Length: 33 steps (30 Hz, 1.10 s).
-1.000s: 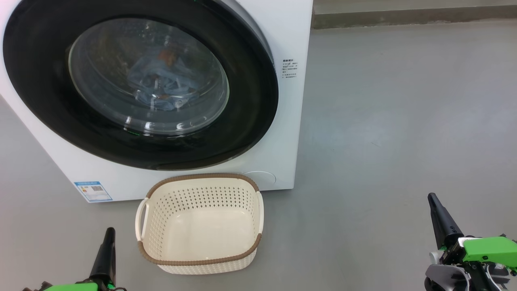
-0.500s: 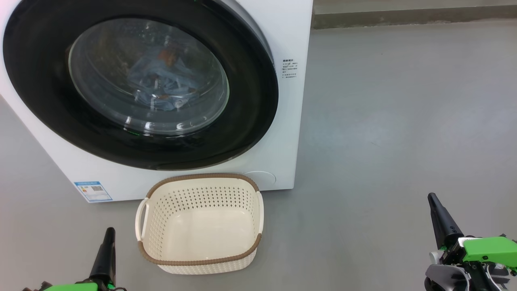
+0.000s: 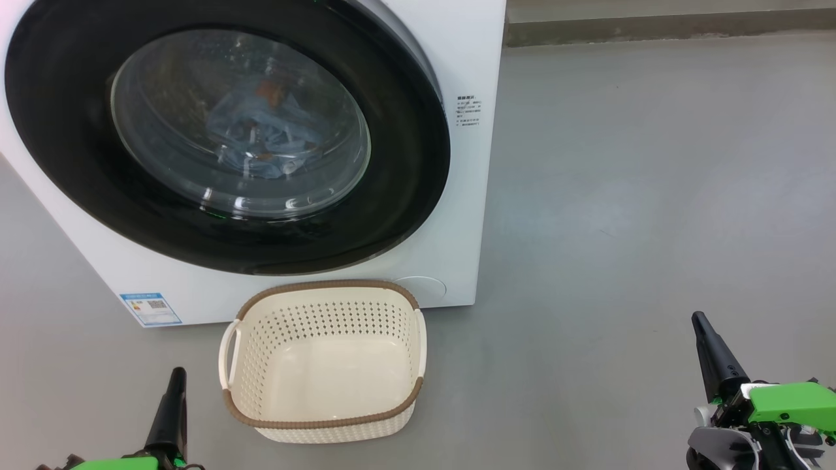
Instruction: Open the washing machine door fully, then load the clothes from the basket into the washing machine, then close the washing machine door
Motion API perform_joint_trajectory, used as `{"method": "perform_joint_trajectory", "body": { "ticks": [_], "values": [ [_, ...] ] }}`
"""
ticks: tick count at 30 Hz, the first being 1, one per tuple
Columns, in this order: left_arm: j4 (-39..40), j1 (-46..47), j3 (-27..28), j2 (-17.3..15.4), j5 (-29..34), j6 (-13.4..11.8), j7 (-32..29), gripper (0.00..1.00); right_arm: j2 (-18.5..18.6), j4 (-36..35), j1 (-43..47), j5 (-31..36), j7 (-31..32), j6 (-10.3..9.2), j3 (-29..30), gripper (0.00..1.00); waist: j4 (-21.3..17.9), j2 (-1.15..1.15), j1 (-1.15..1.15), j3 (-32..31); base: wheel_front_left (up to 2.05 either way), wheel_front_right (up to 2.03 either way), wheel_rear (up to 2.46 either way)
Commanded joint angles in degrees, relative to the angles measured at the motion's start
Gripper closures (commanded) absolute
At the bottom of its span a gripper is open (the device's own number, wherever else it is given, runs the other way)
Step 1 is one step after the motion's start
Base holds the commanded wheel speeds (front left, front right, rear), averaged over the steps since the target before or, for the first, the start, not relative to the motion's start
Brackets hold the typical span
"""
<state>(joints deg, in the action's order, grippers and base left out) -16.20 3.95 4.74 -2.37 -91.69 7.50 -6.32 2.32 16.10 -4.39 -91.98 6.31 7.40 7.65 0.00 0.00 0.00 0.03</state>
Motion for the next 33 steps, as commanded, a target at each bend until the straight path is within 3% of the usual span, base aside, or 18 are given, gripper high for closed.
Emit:
{"method": "perform_joint_trajectory", "body": {
  "ticks": [1,33],
  "values": [
    [1.8,2.7,1.9,-0.5,-0.4,0.0,-0.2,1.00,0.6,-1.7,-2.2,-0.1,0.2,0.09,-1.0,1.00,0.0,0.00,0.00,0.0,0.00,0.00,0.00],
    [1.8,2.7,1.9,-0.5,-0.4,0.0,-0.2,1.00,0.6,-1.7,-2.2,-0.1,0.2,0.09,-1.0,1.00,0.0,0.00,0.00,0.0,0.00,0.00,0.00]
  ]
}}
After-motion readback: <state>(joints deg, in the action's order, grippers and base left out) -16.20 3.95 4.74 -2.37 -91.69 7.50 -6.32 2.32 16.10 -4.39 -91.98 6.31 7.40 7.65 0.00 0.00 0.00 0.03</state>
